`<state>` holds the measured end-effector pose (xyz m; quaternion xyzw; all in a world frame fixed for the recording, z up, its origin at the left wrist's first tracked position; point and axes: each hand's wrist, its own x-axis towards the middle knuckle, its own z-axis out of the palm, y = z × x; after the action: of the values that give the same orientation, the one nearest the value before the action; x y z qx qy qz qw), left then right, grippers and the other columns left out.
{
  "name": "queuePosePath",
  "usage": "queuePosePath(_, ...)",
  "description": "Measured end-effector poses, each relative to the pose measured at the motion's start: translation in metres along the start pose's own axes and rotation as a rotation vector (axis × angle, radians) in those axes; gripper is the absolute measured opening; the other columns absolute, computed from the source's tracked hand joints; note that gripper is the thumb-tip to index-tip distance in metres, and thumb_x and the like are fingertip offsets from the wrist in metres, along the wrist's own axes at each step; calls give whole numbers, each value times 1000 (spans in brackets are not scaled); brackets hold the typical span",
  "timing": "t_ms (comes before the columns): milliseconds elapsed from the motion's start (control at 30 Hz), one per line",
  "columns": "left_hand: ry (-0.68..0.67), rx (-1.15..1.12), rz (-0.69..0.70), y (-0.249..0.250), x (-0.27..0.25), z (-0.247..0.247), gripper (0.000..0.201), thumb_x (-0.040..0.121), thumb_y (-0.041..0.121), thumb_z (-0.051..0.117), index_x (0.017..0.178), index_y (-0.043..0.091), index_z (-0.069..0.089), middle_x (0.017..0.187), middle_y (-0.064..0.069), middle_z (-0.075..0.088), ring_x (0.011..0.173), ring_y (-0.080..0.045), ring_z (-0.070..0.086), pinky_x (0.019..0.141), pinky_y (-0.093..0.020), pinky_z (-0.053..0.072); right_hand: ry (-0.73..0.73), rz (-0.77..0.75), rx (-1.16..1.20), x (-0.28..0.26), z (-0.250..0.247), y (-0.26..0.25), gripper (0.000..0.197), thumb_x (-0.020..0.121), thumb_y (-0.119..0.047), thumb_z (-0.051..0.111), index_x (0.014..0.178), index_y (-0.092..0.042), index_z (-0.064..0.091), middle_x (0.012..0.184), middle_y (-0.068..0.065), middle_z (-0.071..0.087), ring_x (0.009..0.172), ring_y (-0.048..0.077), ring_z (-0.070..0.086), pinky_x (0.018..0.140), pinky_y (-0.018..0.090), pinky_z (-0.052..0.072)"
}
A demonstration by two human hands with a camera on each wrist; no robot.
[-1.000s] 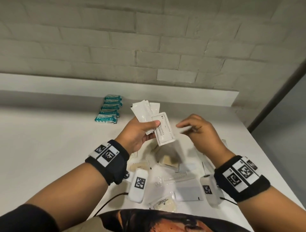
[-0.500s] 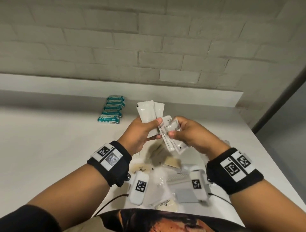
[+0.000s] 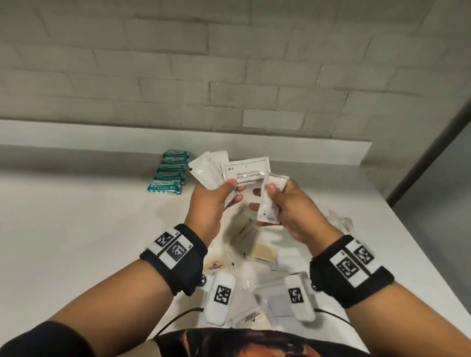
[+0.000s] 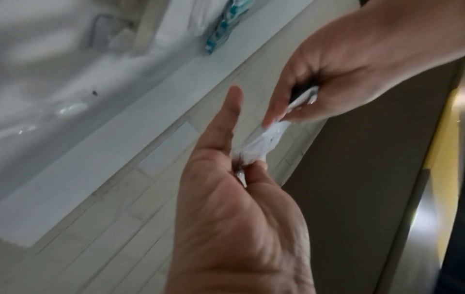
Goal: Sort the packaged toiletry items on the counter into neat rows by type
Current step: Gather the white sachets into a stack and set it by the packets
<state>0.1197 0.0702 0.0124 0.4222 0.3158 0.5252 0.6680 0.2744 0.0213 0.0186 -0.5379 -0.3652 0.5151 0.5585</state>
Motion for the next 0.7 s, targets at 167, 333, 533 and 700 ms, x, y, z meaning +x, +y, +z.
queuePosePath(167,-248,99,-152,-11,-16,12,35,91,1,57,126,1,53,94,-5,73,78,-19,71,58,-25,57,221,-141,143,13,5,0,40,88,-10,63,122,0,45,116,26,64,101,40,66,84,61,53)
queuePosePath(333,-309,20,-309,-4,-12,4,36,100,26,44,131,8,50,101,-14,70,81,-29,70,54,-29,56,253,-128,326,16,-17,-12,56,81,7,66,130,3,41,113,24,63,94,35,66,84,49,56)
queuePosePath(533,-182,109,-162,-1,0,-6,31,90,2,58,120,9,59,102,-12,72,89,-27,70,72,-35,59,-26,15,359,3,-14,-15,36,72,1,66,107,-1,63,92,16,71,79,29,72,68,41,60)
queuePosePath(700,-114,57,-178,-10,-2,4,32,87,11,64,119,8,63,108,-14,72,97,-29,70,73,-37,58,-32,9,206,0,12,3,55,69,8,72,120,6,53,108,27,67,93,36,69,83,49,57)
